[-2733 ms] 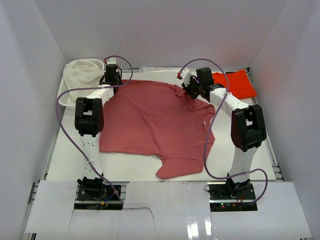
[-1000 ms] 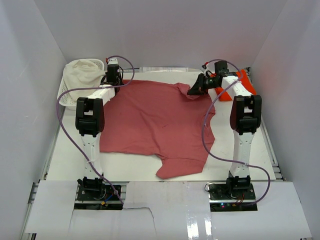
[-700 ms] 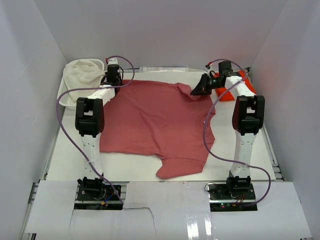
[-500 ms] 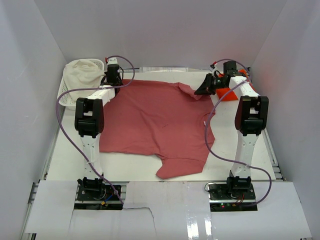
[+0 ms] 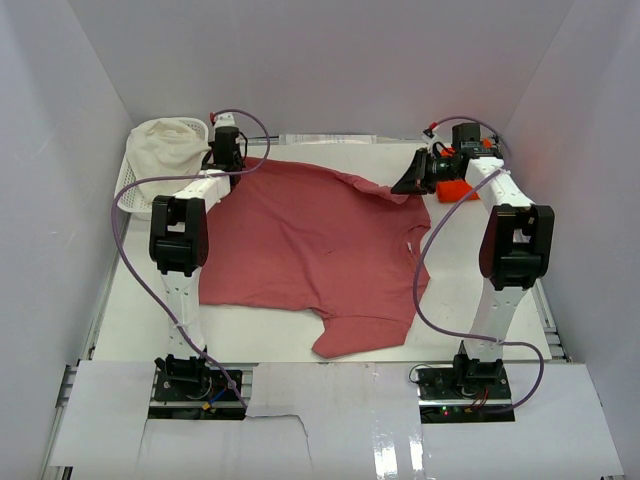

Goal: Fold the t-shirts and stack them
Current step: Grap the side of the flattened tshirt furthest away from the robot with both arms, then fold the flattened tshirt in 1/3 of the way

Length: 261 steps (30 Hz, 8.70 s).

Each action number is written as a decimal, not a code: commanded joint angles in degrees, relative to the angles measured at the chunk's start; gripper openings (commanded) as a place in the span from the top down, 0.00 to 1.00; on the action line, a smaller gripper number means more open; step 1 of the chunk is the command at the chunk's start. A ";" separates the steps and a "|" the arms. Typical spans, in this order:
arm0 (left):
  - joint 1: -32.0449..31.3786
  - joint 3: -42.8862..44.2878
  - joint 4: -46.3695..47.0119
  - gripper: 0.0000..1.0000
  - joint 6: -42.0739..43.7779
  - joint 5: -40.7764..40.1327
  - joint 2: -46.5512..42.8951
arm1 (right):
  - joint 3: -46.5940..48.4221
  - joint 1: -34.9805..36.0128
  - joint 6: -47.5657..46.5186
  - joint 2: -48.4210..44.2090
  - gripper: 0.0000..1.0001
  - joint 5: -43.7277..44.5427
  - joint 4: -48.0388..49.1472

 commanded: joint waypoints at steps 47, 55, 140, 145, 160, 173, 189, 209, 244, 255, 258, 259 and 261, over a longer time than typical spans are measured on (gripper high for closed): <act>-1.02 -4.86 -2.90 1.00 4.28 -0.50 -6.20 | -21.10 2.68 0.28 -20.03 0.92 7.90 3.67; -1.19 -5.29 -3.08 1.00 6.39 -1.55 -8.32 | -21.63 2.68 0.36 -20.56 0.92 8.17 3.67; -4.27 -19.71 -0.97 1.00 12.46 -13.86 -17.90 | -31.73 2.50 0.28 -32.52 0.92 12.65 2.27; -4.27 -20.94 -3.69 0.44 10.70 -15.88 -18.33 | -32.09 2.68 0.01 -31.90 0.71 13.79 1.48; -5.06 -14.27 -7.03 0.02 9.82 -9.74 -18.61 | -24.71 2.77 -0.34 -24.62 0.60 30.48 -0.19; -8.05 -5.04 -8.61 0.09 10.79 3.63 -10.17 | -19.96 5.31 0.63 -13.89 0.92 41.03 0.33; -8.05 -2.56 -12.14 0.24 8.77 4.42 -4.36 | -17.06 8.22 1.95 -6.42 0.92 44.29 2.18; -5.77 -0.46 -20.30 0.55 -1.85 0.56 2.32 | -4.33 7.95 1.77 9.04 0.92 48.77 1.21; -6.55 6.40 -28.66 0.35 -10.83 5.56 -1.72 | 22.49 11.02 -7.63 15.46 0.62 36.74 -0.81; -8.31 0.86 -28.57 0.34 -13.12 8.81 -7.96 | 26.10 12.87 -6.49 22.33 0.57 30.49 1.21; -8.75 0.86 -28.66 0.33 -12.95 8.55 -8.58 | 26.10 13.75 -6.66 23.20 0.57 30.40 1.13; -8.84 1.03 -28.57 0.33 -12.94 8.46 -8.58 | 25.92 14.01 -6.58 23.47 0.57 30.49 1.13; -8.84 1.12 -28.66 0.33 -12.68 8.64 -8.67 | 25.40 14.54 -6.75 23.82 0.57 30.75 1.21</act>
